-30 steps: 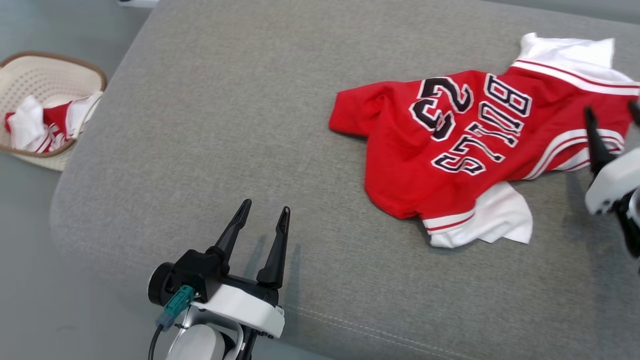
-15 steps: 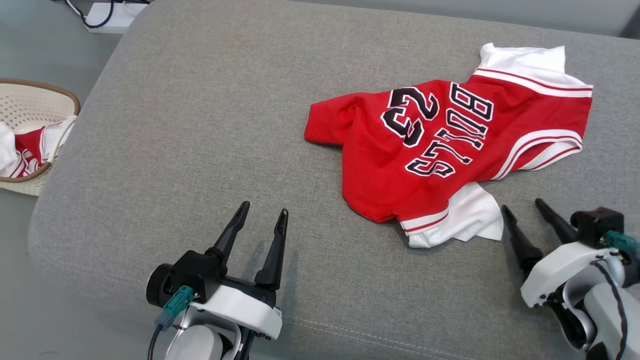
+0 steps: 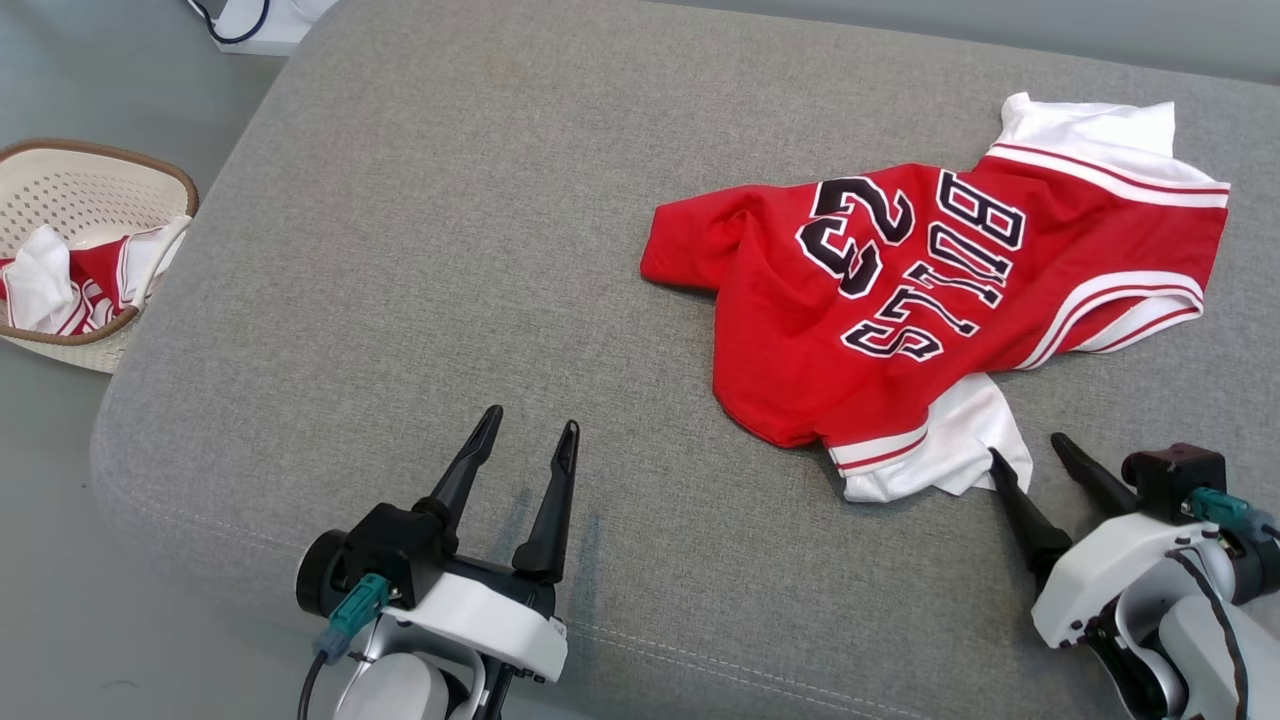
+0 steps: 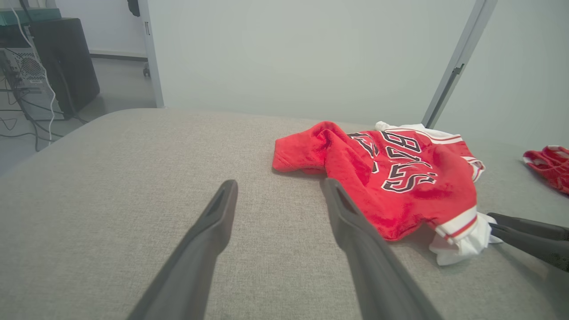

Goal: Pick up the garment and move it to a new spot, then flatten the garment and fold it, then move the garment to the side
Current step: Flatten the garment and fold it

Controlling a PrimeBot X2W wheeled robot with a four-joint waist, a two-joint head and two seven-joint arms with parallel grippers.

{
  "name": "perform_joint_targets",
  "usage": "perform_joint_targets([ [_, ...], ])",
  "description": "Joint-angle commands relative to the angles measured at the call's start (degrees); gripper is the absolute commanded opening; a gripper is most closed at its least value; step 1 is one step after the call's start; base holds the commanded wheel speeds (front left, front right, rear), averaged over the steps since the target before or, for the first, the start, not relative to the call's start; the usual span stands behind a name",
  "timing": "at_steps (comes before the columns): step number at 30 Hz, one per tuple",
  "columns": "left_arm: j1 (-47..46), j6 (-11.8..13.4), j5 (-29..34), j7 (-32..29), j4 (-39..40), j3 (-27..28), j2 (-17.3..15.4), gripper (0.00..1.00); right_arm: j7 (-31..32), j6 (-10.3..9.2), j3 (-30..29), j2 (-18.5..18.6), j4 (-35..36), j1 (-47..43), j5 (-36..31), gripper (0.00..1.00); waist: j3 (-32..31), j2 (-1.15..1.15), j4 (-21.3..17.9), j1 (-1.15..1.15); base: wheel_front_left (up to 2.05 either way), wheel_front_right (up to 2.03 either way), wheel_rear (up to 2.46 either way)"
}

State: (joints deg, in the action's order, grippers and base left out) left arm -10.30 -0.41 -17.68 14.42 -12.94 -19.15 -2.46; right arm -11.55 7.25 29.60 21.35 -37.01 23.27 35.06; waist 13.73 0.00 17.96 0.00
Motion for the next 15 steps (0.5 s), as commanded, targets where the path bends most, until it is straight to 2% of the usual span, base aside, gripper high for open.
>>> perform_joint_targets([
  [1,-0.8,0.4,-0.2,0.6,1.6,1.6,-0.4,1.0,0.2,0.24,0.8,0.5,1.0,-3.1,0.5,1.0,-0.1,0.0,0.0,0.0,0.0,0.0,0.0],
  [15,-0.7,0.2,0.3,0.6,1.3,1.9,-0.4,1.0,0.2,0.24,-1.7,-0.3,4.0,-6.8,-2.4,1.0,-0.6,0.0,-2.3,0.0,0.0,0.0,0.0],
])
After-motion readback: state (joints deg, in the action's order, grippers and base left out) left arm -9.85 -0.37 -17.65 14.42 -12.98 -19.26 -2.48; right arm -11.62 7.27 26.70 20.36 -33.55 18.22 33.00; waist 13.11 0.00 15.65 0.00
